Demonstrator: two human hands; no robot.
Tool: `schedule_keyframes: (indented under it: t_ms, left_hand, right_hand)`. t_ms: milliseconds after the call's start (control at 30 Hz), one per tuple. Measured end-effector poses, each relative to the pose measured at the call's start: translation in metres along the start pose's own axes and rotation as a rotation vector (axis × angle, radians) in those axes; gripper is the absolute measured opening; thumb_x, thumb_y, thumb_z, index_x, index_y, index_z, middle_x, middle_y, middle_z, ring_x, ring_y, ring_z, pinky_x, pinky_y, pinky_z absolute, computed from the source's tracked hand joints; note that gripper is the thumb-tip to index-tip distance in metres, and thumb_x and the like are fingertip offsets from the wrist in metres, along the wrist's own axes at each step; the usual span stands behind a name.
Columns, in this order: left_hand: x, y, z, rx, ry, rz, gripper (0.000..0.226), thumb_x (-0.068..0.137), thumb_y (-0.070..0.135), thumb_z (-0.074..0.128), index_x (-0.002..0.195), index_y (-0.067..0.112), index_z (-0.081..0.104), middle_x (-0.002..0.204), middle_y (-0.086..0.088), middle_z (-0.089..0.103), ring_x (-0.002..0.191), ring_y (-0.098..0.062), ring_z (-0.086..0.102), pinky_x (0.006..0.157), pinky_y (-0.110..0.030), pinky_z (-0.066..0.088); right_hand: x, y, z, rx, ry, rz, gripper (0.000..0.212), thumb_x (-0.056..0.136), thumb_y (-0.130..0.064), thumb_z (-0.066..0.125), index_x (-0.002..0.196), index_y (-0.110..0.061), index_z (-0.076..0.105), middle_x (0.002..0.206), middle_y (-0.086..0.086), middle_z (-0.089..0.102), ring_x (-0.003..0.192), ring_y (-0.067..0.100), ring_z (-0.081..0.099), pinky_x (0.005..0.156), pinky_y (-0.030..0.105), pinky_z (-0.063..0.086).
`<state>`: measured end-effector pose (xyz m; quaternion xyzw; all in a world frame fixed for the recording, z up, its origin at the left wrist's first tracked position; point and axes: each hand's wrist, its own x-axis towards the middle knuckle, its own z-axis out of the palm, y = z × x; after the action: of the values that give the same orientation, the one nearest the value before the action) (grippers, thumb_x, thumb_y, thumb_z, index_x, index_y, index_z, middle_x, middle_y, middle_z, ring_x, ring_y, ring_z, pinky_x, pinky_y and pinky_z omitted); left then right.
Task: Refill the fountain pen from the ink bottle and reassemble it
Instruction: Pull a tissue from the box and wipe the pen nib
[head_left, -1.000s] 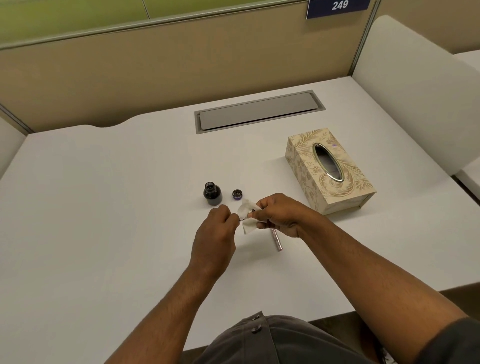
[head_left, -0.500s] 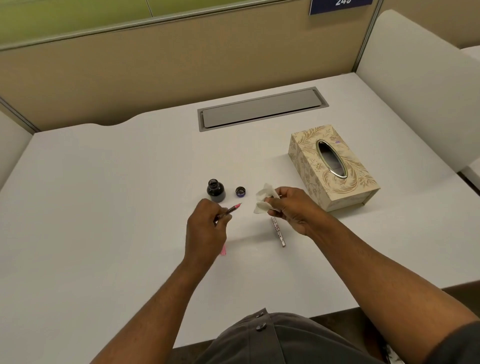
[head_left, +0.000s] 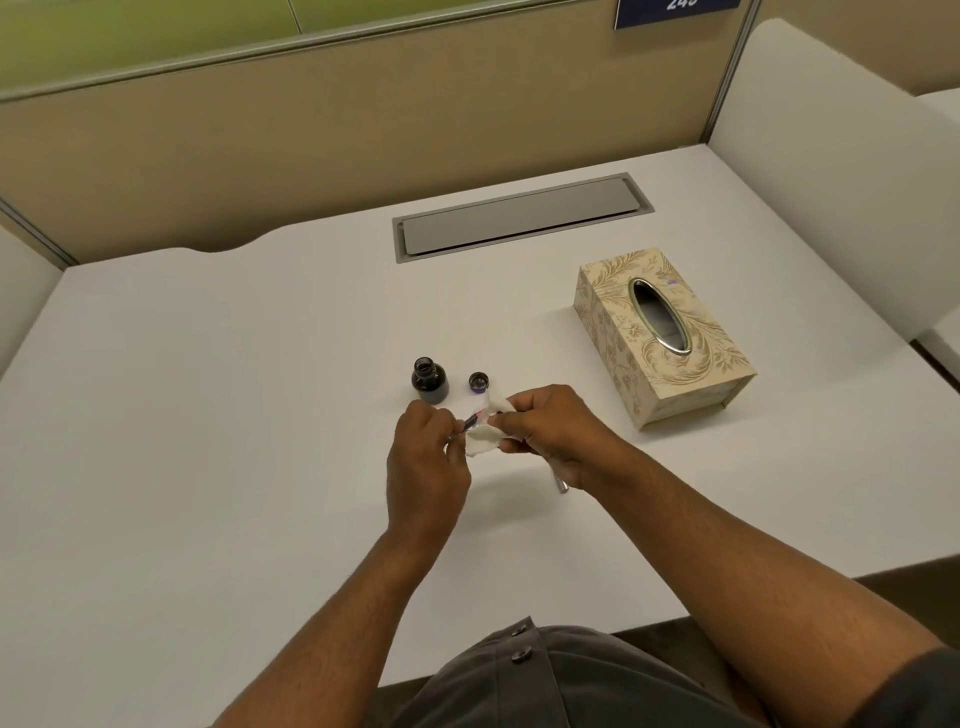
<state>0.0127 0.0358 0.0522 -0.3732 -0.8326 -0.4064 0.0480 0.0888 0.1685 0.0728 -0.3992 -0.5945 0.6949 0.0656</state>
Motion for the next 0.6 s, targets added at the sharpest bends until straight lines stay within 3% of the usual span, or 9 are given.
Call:
schedule_keyframes:
  t_ms: [133,267,333,400,433,500,600]
  left_hand:
    - [-0.001,-0.001,-0.001,0.218,0.046,0.164,0.021,0.076,-0.011,0.066,0.069,0.003,0.053,0.074,-0.008,0.048,0.067,-0.024,0.046,0.042,-0.033,0.039]
    - [0.001,-0.006,-0.002,0.127,0.061,0.100,0.022,0.079,-0.005,0.067,0.071,0.007,0.051,0.078,-0.005,0.050,0.070,-0.023,0.049,0.051,-0.034,0.043]
    - [0.001,-0.008,-0.004,-0.058,0.016,-0.114,0.022,0.079,0.002,0.071,0.072,0.012,0.053,0.079,0.000,0.055,0.071,-0.016,0.054,0.056,-0.021,0.044]
    - [0.004,-0.006,-0.008,-0.425,-0.090,-0.501,0.014,0.079,0.011,0.075,0.077,0.015,0.061,0.080,0.001,0.064,0.073,-0.011,0.059,0.053,-0.012,0.044]
    - [0.006,-0.004,-0.010,-0.693,-0.155,-0.693,0.009,0.080,0.013,0.074,0.081,0.014,0.065,0.082,-0.001,0.066,0.075,-0.013,0.061,0.056,-0.014,0.048]
    - [0.010,-0.003,-0.013,-1.130,-0.234,-0.959,0.006,0.083,0.013,0.070,0.087,0.010,0.067,0.090,-0.005,0.067,0.089,-0.017,0.063,0.078,-0.031,0.055]
    - [0.014,0.003,-0.015,-1.353,-0.297,-1.062,0.009,0.083,0.019,0.068,0.091,0.014,0.067,0.118,-0.008,0.065,0.116,-0.027,0.058,0.098,-0.050,0.045]
  right_hand:
    - [-0.002,0.001,-0.002,0.159,-0.072,0.054,0.012,0.083,0.002,0.069,0.093,0.000,0.073,0.095,0.013,0.072,0.079,0.017,0.066,0.061,0.018,0.055]
    - [0.001,0.005,-0.010,0.726,-0.041,0.158,0.012,0.091,0.006,0.056,0.095,0.004,0.067,0.087,0.013,0.067,0.059,0.011,0.063,0.052,0.015,0.053]
    - [0.005,0.008,-0.016,0.828,0.001,0.166,0.014,0.091,0.006,0.055,0.102,0.005,0.065,0.092,0.014,0.067,0.060,0.013,0.062,0.051,0.016,0.053]
    - [0.007,0.012,-0.019,0.655,0.013,0.133,0.017,0.090,0.006,0.058,0.105,0.006,0.065,0.104,0.018,0.068,0.073,0.016,0.064,0.056,0.017,0.054]
    - [0.007,0.014,-0.019,0.514,0.024,0.110,0.018,0.088,0.006,0.060,0.105,0.006,0.066,0.108,0.019,0.067,0.080,0.018,0.065,0.060,0.018,0.055]
    - [0.007,0.017,-0.016,0.274,0.045,0.060,0.014,0.087,0.006,0.060,0.095,0.001,0.070,0.106,0.018,0.069,0.085,0.020,0.066,0.069,0.021,0.056]
    - [0.001,0.016,-0.007,0.133,0.044,-0.049,0.019,0.083,0.004,0.062,0.079,-0.011,0.072,0.091,0.010,0.073,0.085,0.020,0.068,0.074,0.025,0.058]
